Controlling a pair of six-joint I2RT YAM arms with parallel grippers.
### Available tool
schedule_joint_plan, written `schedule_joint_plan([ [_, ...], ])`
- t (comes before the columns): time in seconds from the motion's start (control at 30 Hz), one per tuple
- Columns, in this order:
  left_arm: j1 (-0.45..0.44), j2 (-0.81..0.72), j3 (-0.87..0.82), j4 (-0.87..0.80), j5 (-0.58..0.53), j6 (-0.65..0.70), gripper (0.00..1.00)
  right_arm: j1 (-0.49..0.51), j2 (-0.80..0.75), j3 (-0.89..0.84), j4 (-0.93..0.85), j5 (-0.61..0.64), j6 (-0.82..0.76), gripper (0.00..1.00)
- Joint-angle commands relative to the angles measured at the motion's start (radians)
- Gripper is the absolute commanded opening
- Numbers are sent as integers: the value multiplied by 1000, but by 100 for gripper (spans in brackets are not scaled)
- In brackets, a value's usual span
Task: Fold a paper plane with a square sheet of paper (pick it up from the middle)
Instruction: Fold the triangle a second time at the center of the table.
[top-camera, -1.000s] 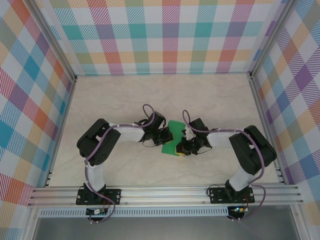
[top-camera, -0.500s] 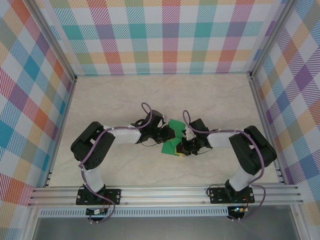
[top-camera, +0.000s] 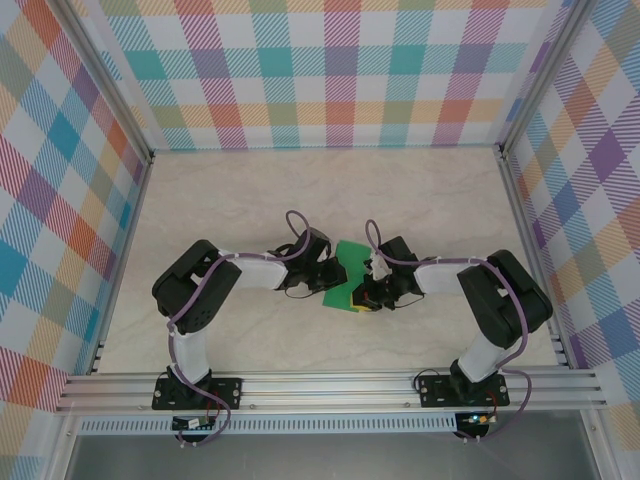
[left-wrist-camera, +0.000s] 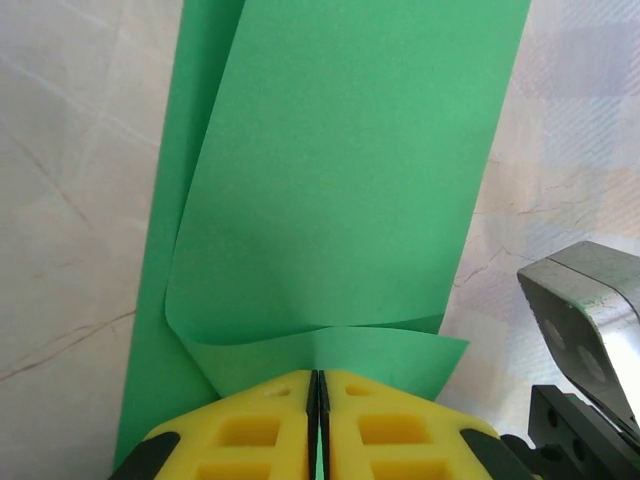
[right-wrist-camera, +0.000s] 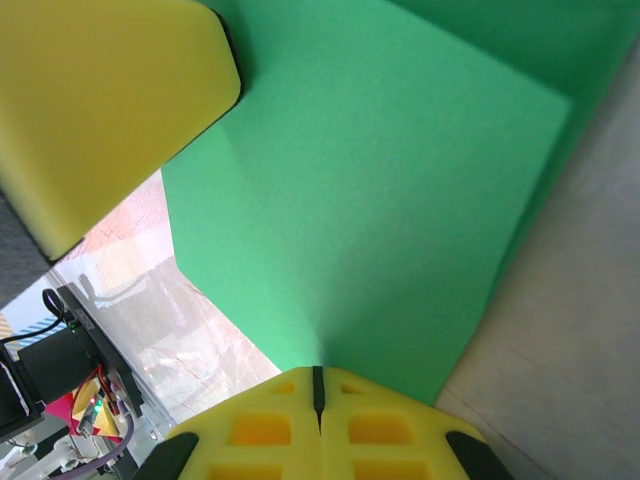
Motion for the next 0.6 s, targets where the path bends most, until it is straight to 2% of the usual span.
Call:
schedule_joint_plan([
  [0.0, 17, 5, -14, -54, -99, 39, 12, 1, 53, -28, -131, 84, -29, 0],
  [0.57, 122, 16, 57, -107, -77, 75, 12, -9, 10, -42, -152, 77, -34, 0],
])
